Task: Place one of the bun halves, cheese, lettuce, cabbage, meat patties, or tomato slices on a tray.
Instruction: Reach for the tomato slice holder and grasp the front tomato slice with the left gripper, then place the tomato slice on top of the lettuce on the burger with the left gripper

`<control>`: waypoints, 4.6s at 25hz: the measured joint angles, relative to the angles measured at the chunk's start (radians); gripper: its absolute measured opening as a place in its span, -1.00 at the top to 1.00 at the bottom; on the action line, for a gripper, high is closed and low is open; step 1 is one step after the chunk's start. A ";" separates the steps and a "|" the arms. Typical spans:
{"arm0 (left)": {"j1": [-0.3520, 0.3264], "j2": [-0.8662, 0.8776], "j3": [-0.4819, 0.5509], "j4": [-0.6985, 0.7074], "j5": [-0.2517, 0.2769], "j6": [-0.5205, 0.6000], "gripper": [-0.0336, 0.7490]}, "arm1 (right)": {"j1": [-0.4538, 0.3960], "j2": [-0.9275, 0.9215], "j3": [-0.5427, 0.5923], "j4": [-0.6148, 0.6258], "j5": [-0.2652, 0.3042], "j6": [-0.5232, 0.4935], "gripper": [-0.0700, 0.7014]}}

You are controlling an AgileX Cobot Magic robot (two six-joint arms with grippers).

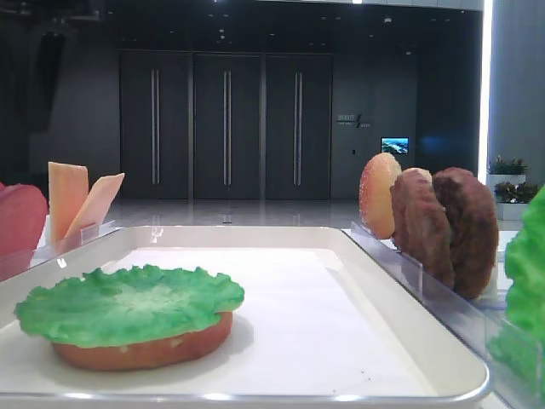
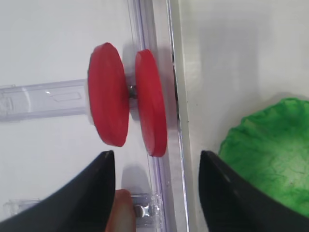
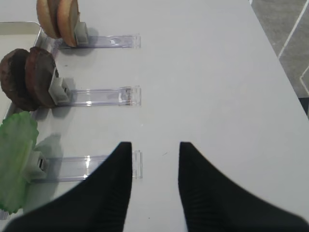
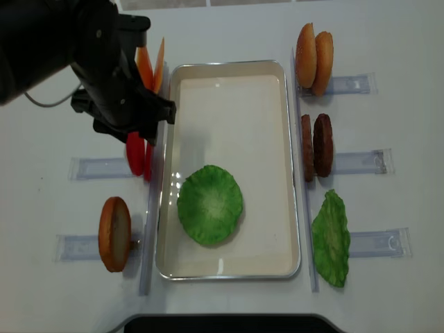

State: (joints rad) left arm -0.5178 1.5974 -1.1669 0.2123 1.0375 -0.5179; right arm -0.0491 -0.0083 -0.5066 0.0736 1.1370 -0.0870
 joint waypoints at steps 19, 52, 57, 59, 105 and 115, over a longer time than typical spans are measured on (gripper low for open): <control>0.000 0.184 -0.001 0.037 -0.064 -0.011 -0.16 | 0.000 0.000 0.000 0.000 0.000 0.000 0.22; 0.000 0.191 -0.024 0.064 -0.044 -0.039 0.77 | 0.000 0.000 0.000 0.000 0.000 0.000 0.22; 0.000 0.153 -0.113 0.023 0.025 -0.038 0.77 | 0.000 0.000 0.000 0.000 0.000 0.000 0.22; 0.000 0.115 -0.147 0.011 0.056 -0.037 0.77 | 0.000 0.000 0.000 0.000 0.000 0.000 0.22; -0.153 -0.219 0.289 -0.363 -0.307 0.031 0.78 | 0.000 0.000 0.000 0.000 0.000 0.000 0.22; 0.079 -0.295 0.505 -1.148 -0.429 0.814 0.78 | 0.000 0.000 0.000 0.000 0.000 0.000 0.22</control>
State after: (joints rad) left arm -0.4385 1.3022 -0.6621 -0.9361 0.6082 0.2959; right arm -0.0491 -0.0083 -0.5066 0.0739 1.1370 -0.0870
